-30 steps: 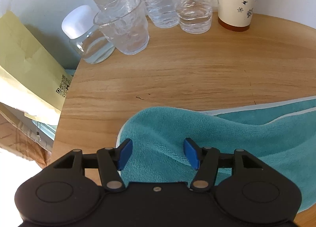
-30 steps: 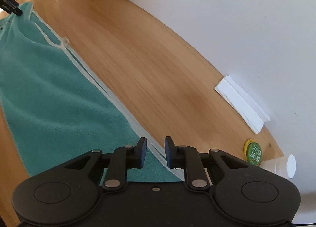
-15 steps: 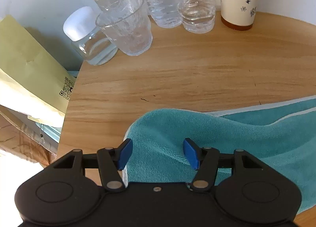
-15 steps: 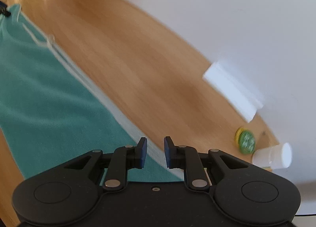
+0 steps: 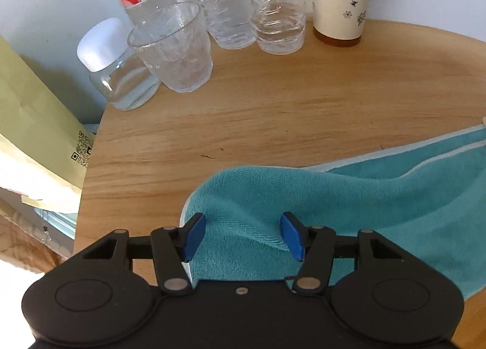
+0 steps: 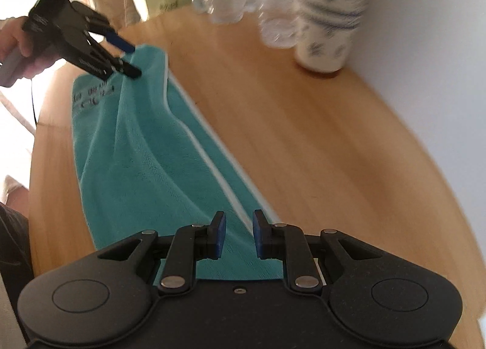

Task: Fold towel

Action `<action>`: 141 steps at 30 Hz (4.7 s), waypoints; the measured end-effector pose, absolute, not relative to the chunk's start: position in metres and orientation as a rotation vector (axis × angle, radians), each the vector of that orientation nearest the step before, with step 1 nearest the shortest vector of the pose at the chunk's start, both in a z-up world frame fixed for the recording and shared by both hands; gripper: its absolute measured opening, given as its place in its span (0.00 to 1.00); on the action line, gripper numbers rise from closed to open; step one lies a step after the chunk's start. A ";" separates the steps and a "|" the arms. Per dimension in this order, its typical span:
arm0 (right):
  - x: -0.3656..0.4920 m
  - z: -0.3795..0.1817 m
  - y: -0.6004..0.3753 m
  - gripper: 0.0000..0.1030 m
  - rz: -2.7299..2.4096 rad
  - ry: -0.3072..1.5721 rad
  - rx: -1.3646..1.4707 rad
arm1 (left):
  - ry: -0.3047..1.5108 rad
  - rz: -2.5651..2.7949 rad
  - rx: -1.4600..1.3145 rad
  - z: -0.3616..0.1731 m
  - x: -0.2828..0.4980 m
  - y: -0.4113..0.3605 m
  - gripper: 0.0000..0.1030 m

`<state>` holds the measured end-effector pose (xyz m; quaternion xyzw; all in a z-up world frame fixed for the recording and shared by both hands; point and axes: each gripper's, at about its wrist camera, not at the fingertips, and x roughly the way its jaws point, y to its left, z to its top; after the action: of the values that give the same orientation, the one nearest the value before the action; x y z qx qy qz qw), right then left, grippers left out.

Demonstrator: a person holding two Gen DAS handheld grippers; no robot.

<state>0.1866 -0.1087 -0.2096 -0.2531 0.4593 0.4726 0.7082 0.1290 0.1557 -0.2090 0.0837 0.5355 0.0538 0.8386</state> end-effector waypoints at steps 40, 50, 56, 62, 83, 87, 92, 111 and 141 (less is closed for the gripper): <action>0.175 -0.176 -0.128 0.05 0.795 0.909 -0.482 | 0.940 -0.036 0.093 -0.173 0.107 0.197 0.07; 0.181 -0.201 -0.119 0.05 0.791 0.962 -0.550 | 0.984 0.053 0.202 -0.196 0.112 0.182 0.08; 0.171 -0.205 -0.119 0.06 0.798 0.951 -0.567 | 1.036 0.143 0.258 -0.212 0.119 0.180 0.12; 0.165 -0.208 -0.119 0.08 0.778 0.948 -0.576 | 1.020 0.196 0.215 -0.203 0.116 0.190 0.23; 0.141 -0.207 -0.178 0.10 0.652 1.078 -0.383 | 1.181 -0.057 0.199 -0.210 0.044 0.163 0.23; 0.141 -0.204 -0.177 0.10 0.634 1.095 -0.409 | 1.209 -0.062 0.179 -0.208 0.033 0.170 0.23; 0.127 -0.188 -0.181 0.15 0.661 1.099 -0.326 | 1.157 -0.072 0.068 -0.189 0.041 0.169 0.23; 0.073 -0.212 -0.199 0.14 0.601 1.167 -0.213 | 1.203 -0.246 0.172 -0.205 0.048 0.119 0.22; 0.083 -0.208 -0.309 0.38 0.331 1.204 -0.175 | 1.135 -0.022 0.101 -0.194 0.154 0.133 0.24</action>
<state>0.0832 -0.3092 -0.2085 -0.0819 0.5628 0.1547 0.8079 0.1535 0.1331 -0.1939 0.0478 0.5373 -0.0105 0.8420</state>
